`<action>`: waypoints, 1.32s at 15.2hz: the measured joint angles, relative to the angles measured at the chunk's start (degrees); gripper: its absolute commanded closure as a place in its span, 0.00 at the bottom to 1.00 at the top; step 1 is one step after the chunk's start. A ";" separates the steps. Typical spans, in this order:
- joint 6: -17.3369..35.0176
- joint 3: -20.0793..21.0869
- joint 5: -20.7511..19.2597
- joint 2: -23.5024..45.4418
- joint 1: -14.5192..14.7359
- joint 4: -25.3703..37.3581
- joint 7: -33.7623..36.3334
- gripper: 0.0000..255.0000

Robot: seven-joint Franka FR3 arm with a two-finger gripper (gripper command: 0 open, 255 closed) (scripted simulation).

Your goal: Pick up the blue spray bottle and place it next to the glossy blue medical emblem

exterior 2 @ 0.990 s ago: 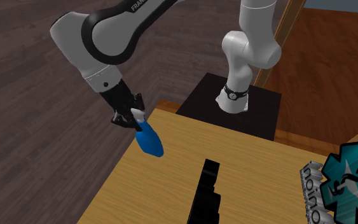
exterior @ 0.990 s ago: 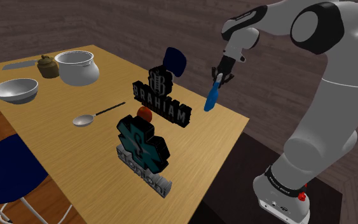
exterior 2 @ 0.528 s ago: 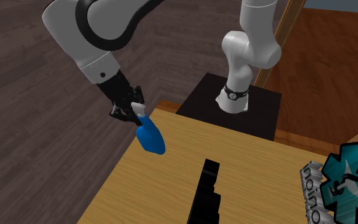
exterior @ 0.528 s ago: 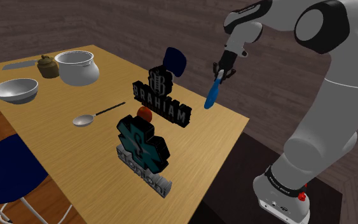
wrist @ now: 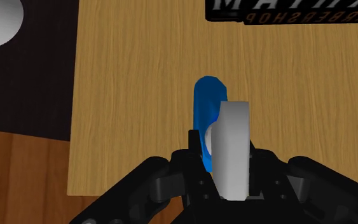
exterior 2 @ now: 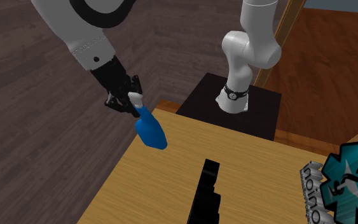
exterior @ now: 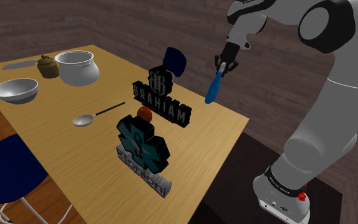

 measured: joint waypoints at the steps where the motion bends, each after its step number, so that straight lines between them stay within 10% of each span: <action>1: -0.74 -0.04 -0.08 -0.16 -0.06 0.61 0.21 1.00; 20: -14.04 -0.34 -0.13 -1.06 -0.84 13.72 4.54 1.00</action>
